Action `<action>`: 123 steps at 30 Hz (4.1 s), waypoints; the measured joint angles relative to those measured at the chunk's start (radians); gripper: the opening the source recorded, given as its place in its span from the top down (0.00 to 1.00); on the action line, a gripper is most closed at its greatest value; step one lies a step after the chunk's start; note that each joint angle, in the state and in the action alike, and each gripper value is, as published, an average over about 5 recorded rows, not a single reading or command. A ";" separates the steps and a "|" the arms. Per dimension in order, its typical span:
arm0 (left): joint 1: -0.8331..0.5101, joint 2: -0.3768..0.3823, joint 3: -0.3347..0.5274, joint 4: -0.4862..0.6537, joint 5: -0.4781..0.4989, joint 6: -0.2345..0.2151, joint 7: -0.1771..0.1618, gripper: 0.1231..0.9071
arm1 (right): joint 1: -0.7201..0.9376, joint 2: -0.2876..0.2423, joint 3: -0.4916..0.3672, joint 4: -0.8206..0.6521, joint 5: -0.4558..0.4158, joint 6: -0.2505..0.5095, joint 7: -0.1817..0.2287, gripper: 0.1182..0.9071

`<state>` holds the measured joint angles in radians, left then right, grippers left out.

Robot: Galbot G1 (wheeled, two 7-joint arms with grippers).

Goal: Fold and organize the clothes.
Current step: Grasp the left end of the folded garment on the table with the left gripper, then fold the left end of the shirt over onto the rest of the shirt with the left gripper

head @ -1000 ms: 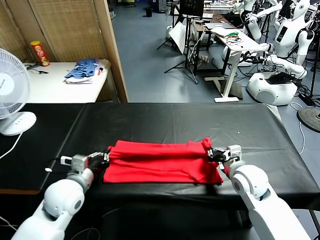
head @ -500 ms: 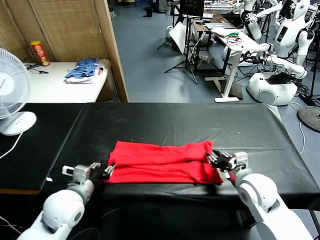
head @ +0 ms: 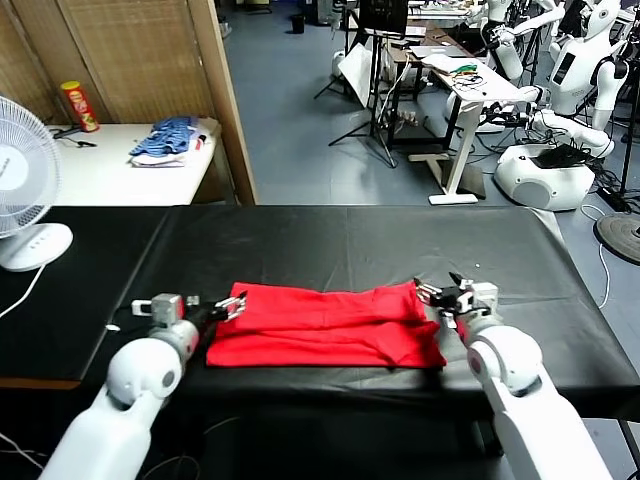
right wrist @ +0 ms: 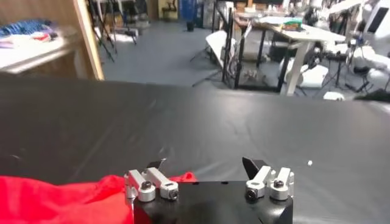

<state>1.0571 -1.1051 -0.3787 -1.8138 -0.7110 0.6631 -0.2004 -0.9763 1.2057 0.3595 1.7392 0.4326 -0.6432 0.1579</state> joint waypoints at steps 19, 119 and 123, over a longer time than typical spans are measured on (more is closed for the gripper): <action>0.009 -0.051 0.009 0.067 0.131 -0.105 0.016 0.98 | -0.036 0.085 -0.014 -0.061 -0.073 0.094 0.061 0.98; 0.178 -0.146 0.162 -0.263 0.210 -0.086 -0.018 0.94 | -0.282 0.070 0.119 0.286 -0.133 0.122 -0.004 0.14; 0.172 -0.184 0.181 -0.260 0.187 -0.087 -0.029 0.94 | -0.276 0.075 0.108 0.277 -0.140 0.121 -0.004 0.14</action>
<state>1.2295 -1.2887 -0.1973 -2.0741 -0.5243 0.5759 -0.2292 -1.2519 1.2812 0.4679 2.0162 0.2925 -0.5218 0.1534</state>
